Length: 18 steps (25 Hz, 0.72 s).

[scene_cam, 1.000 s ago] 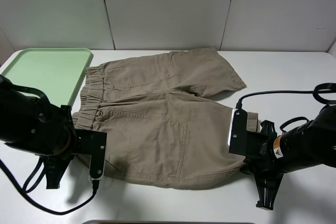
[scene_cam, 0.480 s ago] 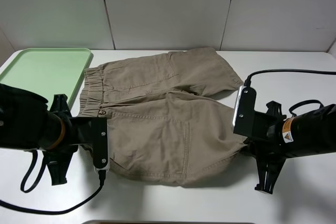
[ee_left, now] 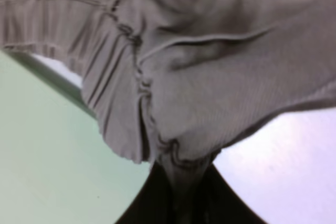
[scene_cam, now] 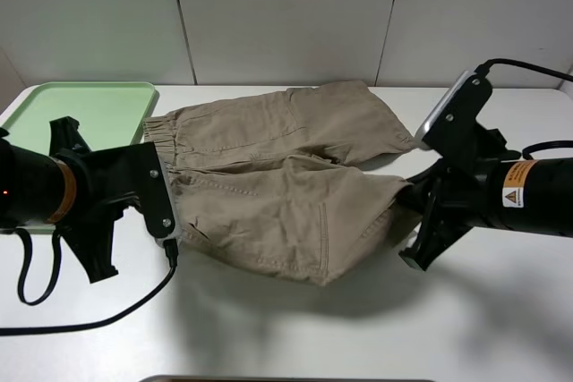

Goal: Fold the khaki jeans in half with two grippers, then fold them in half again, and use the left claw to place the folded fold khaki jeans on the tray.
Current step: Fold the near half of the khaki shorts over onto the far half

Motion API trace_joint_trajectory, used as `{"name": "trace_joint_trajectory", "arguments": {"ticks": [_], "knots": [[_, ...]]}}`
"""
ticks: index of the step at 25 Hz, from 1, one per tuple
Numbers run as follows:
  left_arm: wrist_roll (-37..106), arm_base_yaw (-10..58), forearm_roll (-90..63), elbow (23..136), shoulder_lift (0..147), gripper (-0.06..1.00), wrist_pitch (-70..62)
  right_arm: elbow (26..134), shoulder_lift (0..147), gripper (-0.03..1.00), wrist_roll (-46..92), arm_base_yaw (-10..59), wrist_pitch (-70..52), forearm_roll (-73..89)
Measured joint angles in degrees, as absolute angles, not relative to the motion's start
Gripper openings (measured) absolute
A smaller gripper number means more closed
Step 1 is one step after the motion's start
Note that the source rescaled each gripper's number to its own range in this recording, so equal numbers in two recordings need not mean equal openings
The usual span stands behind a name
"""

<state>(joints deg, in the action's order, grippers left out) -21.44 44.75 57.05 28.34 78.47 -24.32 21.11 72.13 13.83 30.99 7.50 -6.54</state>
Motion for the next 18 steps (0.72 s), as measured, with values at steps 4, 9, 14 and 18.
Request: {"name": "trace_joint_trajectory", "arguments": {"ticks": [4,9,14,18], "knots": [[-31.3,40.5,61.9,28.6,78.3,0.00,-23.8,21.1,72.1,0.00,9.9,26.8,15.2,-3.7],[-43.3,35.9,68.8,28.6,78.3,0.00,-22.5,22.6,72.4,0.00,10.1,21.9,21.3,3.2],[-54.1,33.6,78.8,29.4,78.3,0.00,-21.2,29.8,76.6,0.00,12.4,21.1,21.1,5.3],[-62.2,31.3,87.1,30.0,78.4,0.00,-21.2,35.8,82.5,0.00,12.7,21.1,21.0,5.9]]}}
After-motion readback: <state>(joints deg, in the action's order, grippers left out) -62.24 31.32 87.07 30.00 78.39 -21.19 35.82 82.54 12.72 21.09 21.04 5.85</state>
